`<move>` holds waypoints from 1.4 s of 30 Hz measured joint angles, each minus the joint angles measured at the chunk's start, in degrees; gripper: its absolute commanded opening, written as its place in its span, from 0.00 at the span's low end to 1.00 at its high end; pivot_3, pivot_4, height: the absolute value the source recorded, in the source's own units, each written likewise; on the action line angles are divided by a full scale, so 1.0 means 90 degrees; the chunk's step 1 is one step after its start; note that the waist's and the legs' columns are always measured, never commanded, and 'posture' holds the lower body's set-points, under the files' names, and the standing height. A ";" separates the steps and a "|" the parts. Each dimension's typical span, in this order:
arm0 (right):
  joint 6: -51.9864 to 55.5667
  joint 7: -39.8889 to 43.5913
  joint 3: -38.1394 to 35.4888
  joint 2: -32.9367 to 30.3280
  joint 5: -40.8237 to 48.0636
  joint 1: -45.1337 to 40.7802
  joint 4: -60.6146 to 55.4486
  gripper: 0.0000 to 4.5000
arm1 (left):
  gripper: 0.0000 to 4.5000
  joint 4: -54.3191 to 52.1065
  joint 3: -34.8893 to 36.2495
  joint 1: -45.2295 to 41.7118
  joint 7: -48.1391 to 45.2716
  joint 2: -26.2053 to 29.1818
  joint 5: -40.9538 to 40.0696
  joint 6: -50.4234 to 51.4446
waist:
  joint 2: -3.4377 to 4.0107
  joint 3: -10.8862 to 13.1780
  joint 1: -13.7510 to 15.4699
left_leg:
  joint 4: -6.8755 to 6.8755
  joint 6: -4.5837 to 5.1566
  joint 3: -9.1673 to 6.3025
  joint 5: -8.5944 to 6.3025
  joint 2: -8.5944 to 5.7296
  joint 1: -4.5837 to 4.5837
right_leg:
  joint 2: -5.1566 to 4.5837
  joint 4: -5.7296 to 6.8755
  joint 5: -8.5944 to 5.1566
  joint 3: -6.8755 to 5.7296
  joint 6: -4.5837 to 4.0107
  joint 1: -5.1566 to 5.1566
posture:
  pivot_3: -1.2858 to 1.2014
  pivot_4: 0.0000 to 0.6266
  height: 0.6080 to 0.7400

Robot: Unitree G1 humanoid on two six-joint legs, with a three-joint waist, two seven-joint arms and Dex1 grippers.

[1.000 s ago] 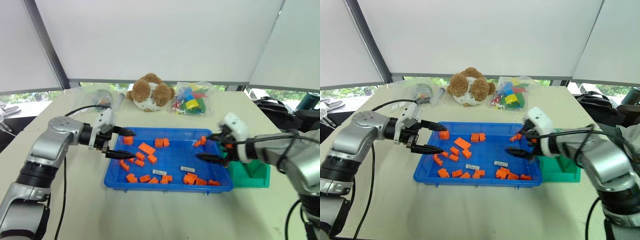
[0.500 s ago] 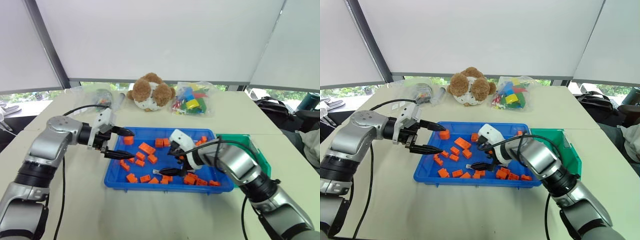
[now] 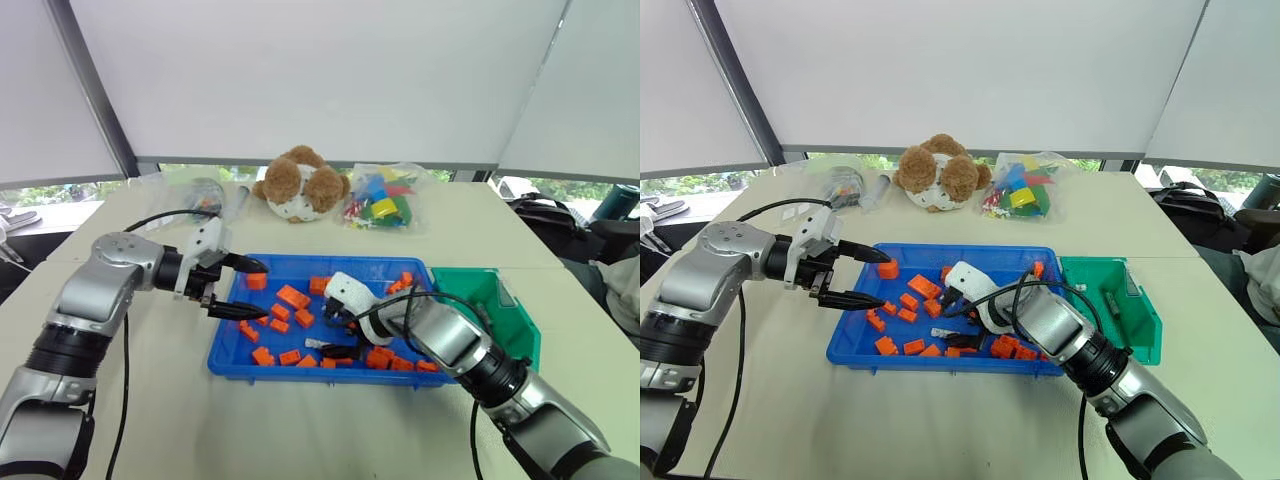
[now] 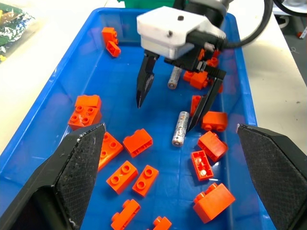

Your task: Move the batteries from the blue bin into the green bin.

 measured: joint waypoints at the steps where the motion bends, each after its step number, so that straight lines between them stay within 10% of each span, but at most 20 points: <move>1: -0.0048 0.0004 0.0039 0.0008 -0.0071 -0.0010 0.0000 0.88 | 1.00 0.0000 0.0000 0.0000 0.0004 0.0000 0.0000 0.0000 | 0.0000 0.0000 0.0000 | 0.0000 0.0000 0.0000 0.0000 0.0000 0.0000 | 0.0000 0.0000 0.0000 0.0000 0.0000 0.0000 | 0.52 0.24 0.95; 10: -0.0190 0.0067 0.0164 0.0016 -0.0424 -0.0048 0.0066 0.01 | 1.00 0.0001 0.0000 0.0004 0.0133 -0.0028 0.0001 -0.0035 | 0.0000 0.0000 0.0012 | 0.0001 0.0000 0.0001 0.0000 0.0000 0.0000 | -0.0001 0.0000 0.0000 0.0000 0.0000 0.0001 | 0.52 0.24 0.95; 22: 0.0496 -0.0086 -0.2361 -0.1668 -0.0213 -0.0122 -0.0905 0.00 | 1.00 0.0089 -0.0004 -0.0015 0.0132 -0.0142 0.0011 -0.0135 | 0.0000 0.0000 0.0060 | 0.0000 0.0001 0.0003 -0.0001 -0.0004 -0.0003 | -0.0006 -0.0005 0.0000 -0.0001 0.0000 0.0003 | 0.52 0.24 0.95; 30: 0.0204 0.0023 -0.3353 -0.3372 -0.0311 0.1934 -0.0992 0.00 | 1.00 0.0289 -0.0042 -0.0076 0.0121 -0.0324 0.0054 -0.0296 | 0.0000 0.0000 -0.0025 | -0.0003 0.0003 0.0006 -0.0002 -0.0002 0.0005 | 0.0002 -0.0006 0.0000 0.0009 0.0000 0.0002 | 0.52 0.24 0.95; 39: 0.0086 0.0135 -0.3654 -0.3437 -0.0042 0.2373 -0.1276 0.99 | 1.00 0.0295 -0.0058 -0.0077 0.0084 -0.0360 0.0086 -0.0358 | 0.0001 0.0000 0.0032 | 0.0000 0.0002 0.0007 -0.0001 -0.0002 0.0004 | -0.0001 -0.0005 0.0000 0.0010 0.0000 0.0002 | 0.52 0.24 0.95; 42: 0.0085 0.0193 -0.3658 -0.3462 0.0020 0.2041 -0.1359 0.99 | 1.00 0.0306 -0.0058 -0.0077 0.0064 -0.0358 0.0108 -0.0358 | 0.0001 0.0000 0.0034 | 0.0001 0.0002 0.0008 -0.0001 -0.0002 0.0004 | -0.0001 -0.0005 0.0000 0.0010 0.0000 0.0002 | 0.52 0.24 0.95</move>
